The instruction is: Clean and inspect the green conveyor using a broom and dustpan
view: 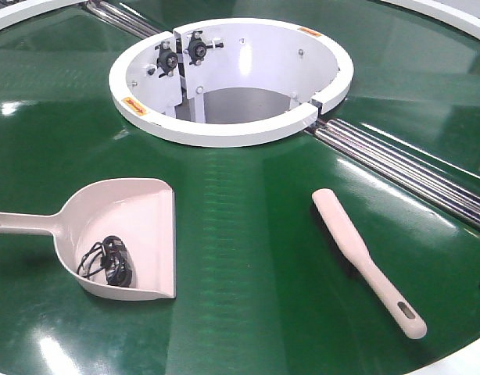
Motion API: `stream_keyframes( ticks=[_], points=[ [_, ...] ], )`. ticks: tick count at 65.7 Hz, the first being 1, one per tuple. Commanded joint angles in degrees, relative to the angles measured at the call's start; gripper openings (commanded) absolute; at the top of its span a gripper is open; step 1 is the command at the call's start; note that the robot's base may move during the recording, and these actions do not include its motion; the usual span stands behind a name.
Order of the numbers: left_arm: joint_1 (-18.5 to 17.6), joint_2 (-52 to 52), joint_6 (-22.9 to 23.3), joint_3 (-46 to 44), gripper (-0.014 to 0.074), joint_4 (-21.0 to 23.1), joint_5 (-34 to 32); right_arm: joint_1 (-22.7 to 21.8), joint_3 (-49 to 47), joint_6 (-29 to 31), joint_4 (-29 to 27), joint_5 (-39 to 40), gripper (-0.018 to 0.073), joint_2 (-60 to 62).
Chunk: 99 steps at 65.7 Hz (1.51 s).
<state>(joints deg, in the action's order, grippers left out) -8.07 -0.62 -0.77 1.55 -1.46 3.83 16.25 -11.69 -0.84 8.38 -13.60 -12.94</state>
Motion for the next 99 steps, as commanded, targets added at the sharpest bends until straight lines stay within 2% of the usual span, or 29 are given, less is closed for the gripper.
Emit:
stream_keyframes(
  ticks=[1,30,42,48,57,63,66,71,84,99],
  points=[
    [-0.16,-0.90,0.01,1.58,-0.0007,0.09,-3.83,-0.15,-1.54,0.27,0.32,3.99,-0.0010,-0.50],
    [-0.16,-0.90,0.01,1.58,-0.0007,0.09,-3.83,-0.79,-1.36,0.52,0.83,3.33,-0.0010,-0.31],
    [-0.16,-0.90,0.01,1.58,-0.0007,0.09,-3.83,-11.27,-1.02,-0.01,-1.28,4.65,-0.0010,-0.31],
    [-0.16,-0.90,0.01,1.58,-0.0007,0.09,-3.83,-15.36,2.22,-0.01,-1.38,10.11,-0.0010,-0.24],
    [-0.16,-0.90,0.01,1.58,-0.0007,0.09,-3.83,-18.79,10.09,-0.08,-1.61,19.18,-0.0010,4.87],
    [-0.16,-0.90,0.01,1.58,-0.0007,0.09,-3.83,-19.02,14.10,-0.01,-1.61,22.00,-0.0010,10.12],
    [-0.16,-0.90,0.01,1.58,-0.0007,0.09,-3.83,-19.02,13.84,-1.13,-1.80,18.86,-0.0010,12.25],
    [-0.16,-0.90,0.01,1.58,-0.0007,0.09,-3.83,-19.02,13.91,-3.04,-1.74,17.89,-0.0010,14.68],
    [-0.16,-0.91,0.01,1.53,-0.0007,0.09,-3.83,-17.28,13.91,-2.60,-1.11,17.66,-0.0010,14.54],
    [-0.16,-0.91,0.01,1.53,-0.0007,0.09,-3.83,-17.34,13.91,-2.60,-1.11,17.65,-0.0010,14.54]
  ],
)
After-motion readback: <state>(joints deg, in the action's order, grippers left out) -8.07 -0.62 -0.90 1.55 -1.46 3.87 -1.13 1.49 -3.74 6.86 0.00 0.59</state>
